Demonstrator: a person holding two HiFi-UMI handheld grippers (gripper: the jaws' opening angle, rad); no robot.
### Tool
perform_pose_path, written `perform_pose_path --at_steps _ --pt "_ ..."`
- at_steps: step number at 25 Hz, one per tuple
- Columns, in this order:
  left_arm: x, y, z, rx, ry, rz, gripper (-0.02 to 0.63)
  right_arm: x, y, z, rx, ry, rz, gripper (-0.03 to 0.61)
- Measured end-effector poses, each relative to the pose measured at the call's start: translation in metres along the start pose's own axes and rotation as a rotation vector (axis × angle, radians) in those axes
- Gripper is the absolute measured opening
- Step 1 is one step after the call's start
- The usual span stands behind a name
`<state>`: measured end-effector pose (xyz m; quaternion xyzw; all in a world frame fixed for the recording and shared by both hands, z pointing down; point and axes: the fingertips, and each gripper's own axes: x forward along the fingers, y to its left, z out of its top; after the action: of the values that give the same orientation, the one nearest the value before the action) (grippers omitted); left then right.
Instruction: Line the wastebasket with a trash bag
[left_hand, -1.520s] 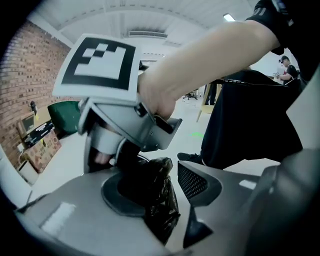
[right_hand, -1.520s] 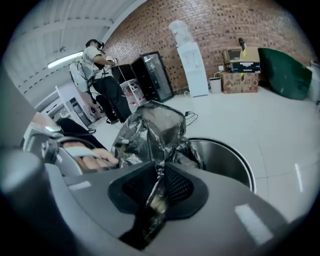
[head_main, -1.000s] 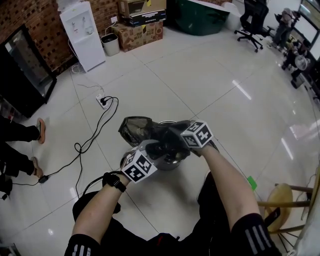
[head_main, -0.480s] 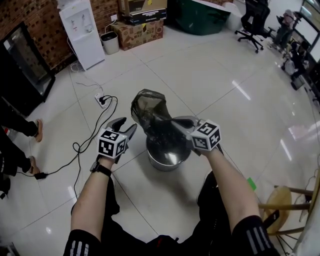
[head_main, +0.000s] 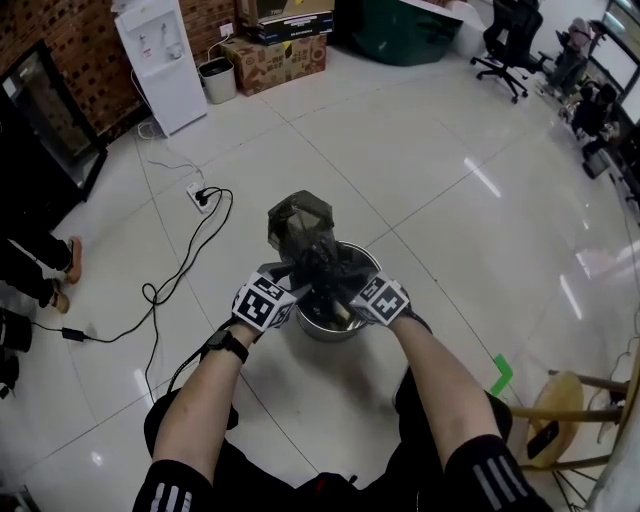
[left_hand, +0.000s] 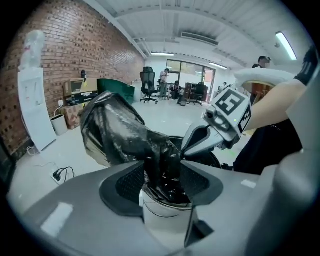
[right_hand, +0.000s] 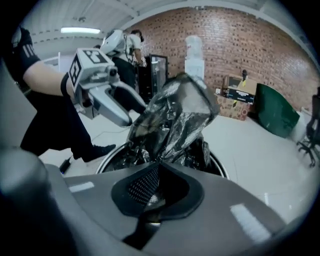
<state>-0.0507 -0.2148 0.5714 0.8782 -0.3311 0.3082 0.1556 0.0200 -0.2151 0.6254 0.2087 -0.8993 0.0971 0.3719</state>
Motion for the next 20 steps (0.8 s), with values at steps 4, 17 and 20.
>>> perform_pose_path --at_steps 4,17,20 --pt "-0.002 0.004 0.006 0.051 -0.005 0.031 0.209 0.014 0.008 -0.024 -0.076 0.126 0.006 0.006" --pt "-0.026 0.043 0.071 0.186 -0.152 0.199 0.264 0.02 0.032 -0.043 -0.278 0.257 0.066 0.056" --pt "-0.01 0.023 0.063 0.22 -0.111 0.141 0.212 0.016 0.033 -0.043 -0.271 0.243 0.064 0.138"
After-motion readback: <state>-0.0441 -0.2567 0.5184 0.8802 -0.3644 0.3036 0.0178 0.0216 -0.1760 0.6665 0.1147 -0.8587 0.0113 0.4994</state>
